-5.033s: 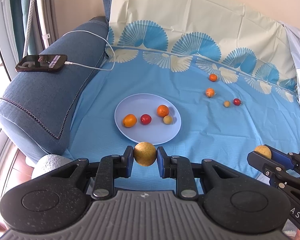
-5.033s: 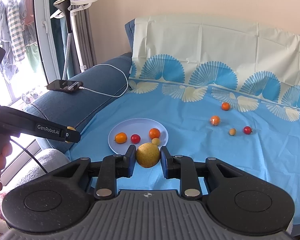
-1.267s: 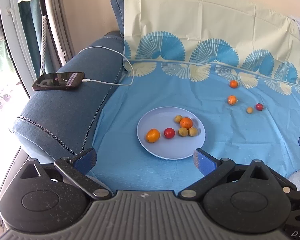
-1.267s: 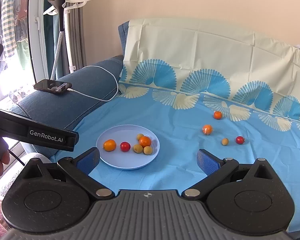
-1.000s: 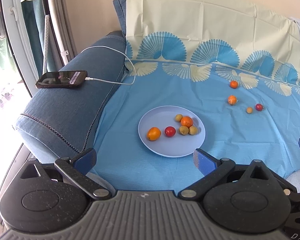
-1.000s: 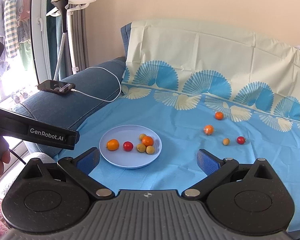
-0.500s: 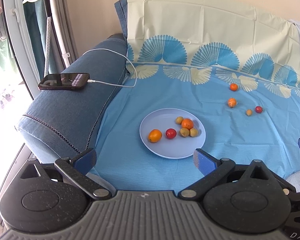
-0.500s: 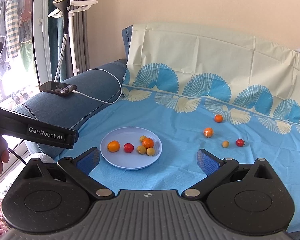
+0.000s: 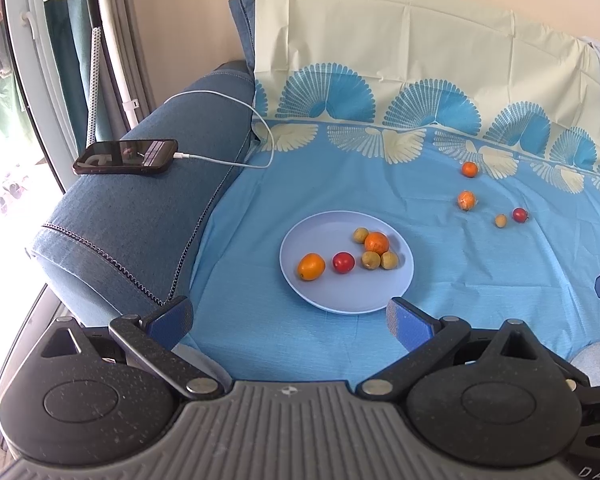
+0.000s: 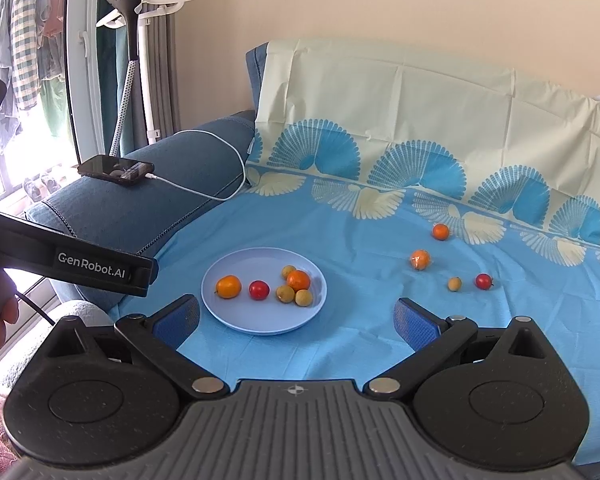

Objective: Organize fruits

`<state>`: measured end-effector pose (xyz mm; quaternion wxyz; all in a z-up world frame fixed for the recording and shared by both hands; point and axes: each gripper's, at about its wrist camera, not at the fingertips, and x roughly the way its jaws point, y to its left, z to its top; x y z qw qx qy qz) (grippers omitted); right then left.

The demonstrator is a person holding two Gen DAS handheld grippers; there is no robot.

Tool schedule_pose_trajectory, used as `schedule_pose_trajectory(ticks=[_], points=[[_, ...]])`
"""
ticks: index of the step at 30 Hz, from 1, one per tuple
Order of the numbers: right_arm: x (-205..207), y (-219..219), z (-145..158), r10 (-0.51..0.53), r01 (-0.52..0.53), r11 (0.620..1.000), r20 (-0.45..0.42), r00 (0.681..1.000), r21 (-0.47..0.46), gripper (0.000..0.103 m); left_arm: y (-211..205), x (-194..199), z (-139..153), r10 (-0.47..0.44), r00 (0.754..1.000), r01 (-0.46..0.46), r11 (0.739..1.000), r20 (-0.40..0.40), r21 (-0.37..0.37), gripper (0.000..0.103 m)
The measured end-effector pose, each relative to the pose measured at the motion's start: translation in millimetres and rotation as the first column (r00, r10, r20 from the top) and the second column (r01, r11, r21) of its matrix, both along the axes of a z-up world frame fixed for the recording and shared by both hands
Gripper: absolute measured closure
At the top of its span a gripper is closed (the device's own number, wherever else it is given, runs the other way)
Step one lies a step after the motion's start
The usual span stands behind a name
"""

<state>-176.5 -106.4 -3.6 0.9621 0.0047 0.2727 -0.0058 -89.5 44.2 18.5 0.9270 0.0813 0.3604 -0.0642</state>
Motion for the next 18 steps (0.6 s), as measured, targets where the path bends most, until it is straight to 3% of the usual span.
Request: schedule_pose_trajectory(ticks=[18], points=[[13.3, -1.9, -9.3, 0.003, -0.003, 1.000, -0.045, 0.999, 0.005, 0.001, -3.4, 17.0, -11.9, -0.006, 0.999, 0.007, 1.000, -0.039, 0.019, 0.000]])
